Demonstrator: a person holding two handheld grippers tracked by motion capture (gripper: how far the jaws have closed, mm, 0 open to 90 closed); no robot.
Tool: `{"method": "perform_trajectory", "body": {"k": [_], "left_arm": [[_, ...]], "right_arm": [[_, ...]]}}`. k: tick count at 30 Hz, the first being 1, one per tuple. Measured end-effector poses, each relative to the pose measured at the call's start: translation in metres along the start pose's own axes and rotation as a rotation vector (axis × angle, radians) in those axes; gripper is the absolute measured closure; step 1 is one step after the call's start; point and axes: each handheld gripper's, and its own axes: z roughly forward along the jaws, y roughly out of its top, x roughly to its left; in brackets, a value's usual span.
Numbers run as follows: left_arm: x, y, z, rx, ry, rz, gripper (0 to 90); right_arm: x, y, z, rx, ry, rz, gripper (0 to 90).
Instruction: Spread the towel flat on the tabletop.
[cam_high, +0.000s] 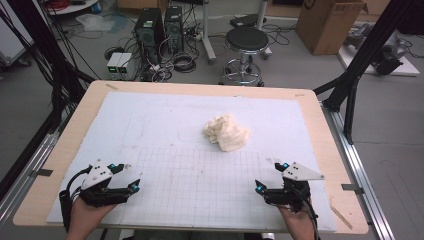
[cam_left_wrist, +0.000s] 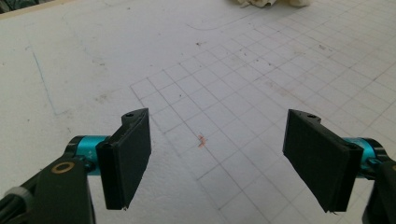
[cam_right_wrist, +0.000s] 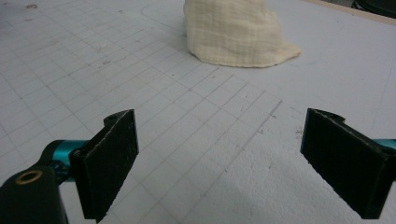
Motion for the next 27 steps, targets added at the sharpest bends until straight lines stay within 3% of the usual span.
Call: {"method": "perform_trajectory", "body": {"k": [16, 20, 27], "left_arm": [[0.002, -0.001, 0.000, -0.001, 0.001, -0.012, 24.1], [0.003, -0.002, 0.002, 0.001, 0.004, -0.017, 24.1], [0.002, -0.002, 0.003, 0.000, -0.004, -0.015, 24.1]], "right_arm": [[-0.004, 0.003, 0.007, 0.006, -0.011, 0.016, 10.6], [-0.004, 0.013, 0.012, 0.008, -0.005, 0.003, 10.7], [-0.009, 0.036, 0.024, 0.012, 0.048, 0.014, 10.7]]}}
